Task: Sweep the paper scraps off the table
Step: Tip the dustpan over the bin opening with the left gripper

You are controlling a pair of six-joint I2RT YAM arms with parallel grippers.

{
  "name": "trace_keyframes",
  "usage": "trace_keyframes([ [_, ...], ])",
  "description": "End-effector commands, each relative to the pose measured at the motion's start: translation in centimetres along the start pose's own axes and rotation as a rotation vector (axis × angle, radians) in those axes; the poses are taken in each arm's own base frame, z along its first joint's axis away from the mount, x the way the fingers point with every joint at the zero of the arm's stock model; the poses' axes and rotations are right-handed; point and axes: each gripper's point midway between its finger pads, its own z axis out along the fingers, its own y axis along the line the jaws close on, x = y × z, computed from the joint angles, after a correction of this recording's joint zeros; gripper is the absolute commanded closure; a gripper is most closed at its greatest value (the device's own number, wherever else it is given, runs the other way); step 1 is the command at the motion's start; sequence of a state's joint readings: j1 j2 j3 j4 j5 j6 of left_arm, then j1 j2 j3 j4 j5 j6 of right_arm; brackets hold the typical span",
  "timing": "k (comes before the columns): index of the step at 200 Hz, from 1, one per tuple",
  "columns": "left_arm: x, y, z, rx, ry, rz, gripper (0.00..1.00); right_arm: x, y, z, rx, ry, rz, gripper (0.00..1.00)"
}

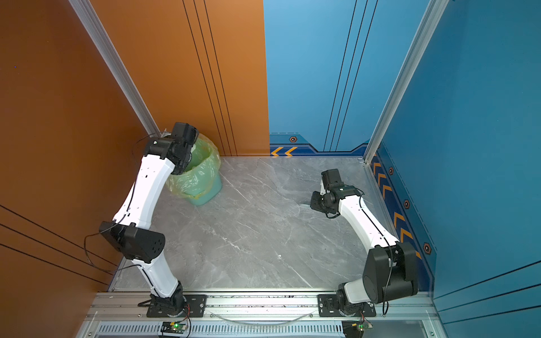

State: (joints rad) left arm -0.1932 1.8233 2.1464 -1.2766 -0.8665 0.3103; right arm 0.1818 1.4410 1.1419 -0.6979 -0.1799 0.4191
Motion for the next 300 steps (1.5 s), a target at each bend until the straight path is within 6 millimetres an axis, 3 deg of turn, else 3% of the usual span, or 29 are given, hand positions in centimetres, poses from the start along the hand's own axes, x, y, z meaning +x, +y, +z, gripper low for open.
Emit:
trace_keyframes([
  [1, 0.2, 2.8, -1.1, -0.111, 0.011, 0.045, 1.00, -0.5, 0.2, -0.3, 0.012, -0.008, 0.001, 1.00],
  [118, 0.5, 4.6, -1.2, -0.272, 0.108, 0.261, 1.00, -0.2, 0.3, -0.2, 0.008, -0.002, -0.006, 1.00],
  [184, 1.0, 5.3, -1.5, -0.276, 0.105, 0.232, 1.00, 0.0, 0.2, -0.1, 0.010, 0.003, -0.010, 1.00],
  [244, 0.4, 4.3, -3.4, -0.100, -0.053, 0.074, 1.00, -0.2, 0.5, -0.3, 0.005, -0.001, -0.016, 1.00],
  [300, -1.0, 0.9, -6.8, 0.213, -0.250, -0.095, 1.00, -1.5, 0.5, -2.0, 0.032, -0.047, -0.106, 1.00],
])
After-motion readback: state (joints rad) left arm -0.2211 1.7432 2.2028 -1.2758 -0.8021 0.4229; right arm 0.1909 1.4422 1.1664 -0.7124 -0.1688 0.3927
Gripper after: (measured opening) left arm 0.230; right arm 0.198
